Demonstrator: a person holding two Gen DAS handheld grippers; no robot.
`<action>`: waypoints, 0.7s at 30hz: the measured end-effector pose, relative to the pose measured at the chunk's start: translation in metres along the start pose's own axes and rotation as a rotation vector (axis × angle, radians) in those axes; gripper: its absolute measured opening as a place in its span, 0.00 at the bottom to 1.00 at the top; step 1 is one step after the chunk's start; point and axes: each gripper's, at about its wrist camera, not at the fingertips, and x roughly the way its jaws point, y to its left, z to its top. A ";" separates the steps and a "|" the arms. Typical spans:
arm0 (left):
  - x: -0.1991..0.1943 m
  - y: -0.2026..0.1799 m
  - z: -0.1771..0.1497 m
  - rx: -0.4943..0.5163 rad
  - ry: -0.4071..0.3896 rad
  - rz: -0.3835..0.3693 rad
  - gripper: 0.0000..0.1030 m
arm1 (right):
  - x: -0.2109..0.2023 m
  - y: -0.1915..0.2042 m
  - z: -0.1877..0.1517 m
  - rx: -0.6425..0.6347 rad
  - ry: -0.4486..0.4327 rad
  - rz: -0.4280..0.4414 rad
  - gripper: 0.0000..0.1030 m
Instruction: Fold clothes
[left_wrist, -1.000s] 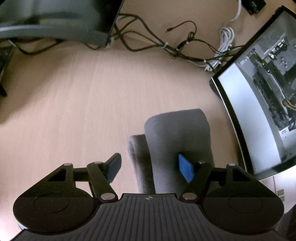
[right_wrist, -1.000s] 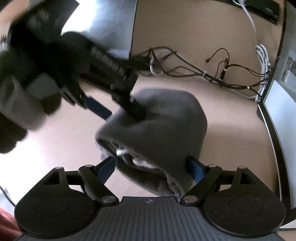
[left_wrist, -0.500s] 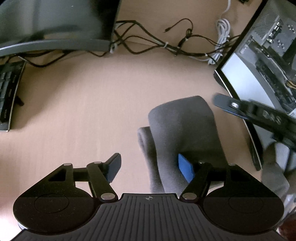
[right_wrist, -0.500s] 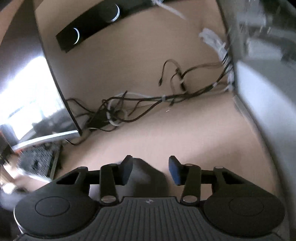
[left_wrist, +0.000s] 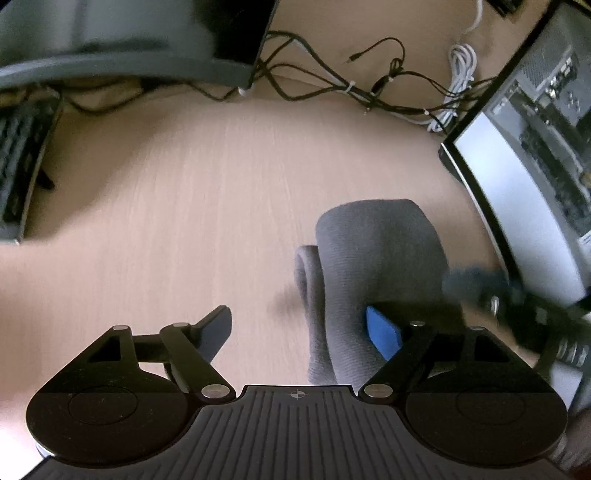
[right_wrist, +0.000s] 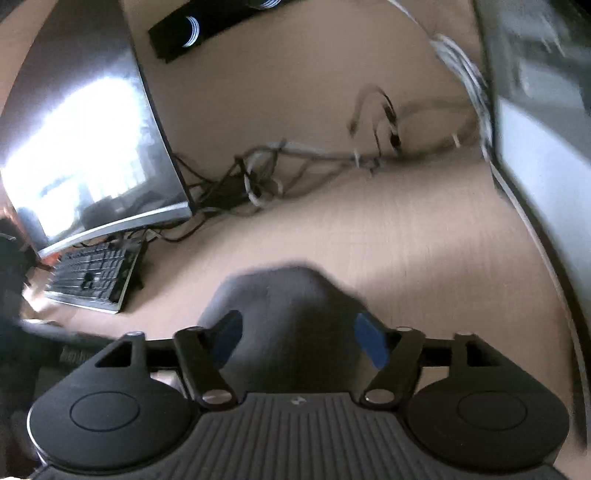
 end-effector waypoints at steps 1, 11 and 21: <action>0.000 0.002 0.000 -0.021 0.012 -0.027 0.71 | 0.002 -0.006 -0.004 0.043 0.019 0.012 0.69; 0.020 -0.028 0.010 -0.039 0.085 -0.150 0.49 | -0.003 -0.038 -0.009 0.203 0.036 0.080 0.66; -0.007 -0.059 0.029 0.021 0.012 -0.114 0.53 | -0.015 -0.041 -0.007 0.066 0.001 -0.010 0.70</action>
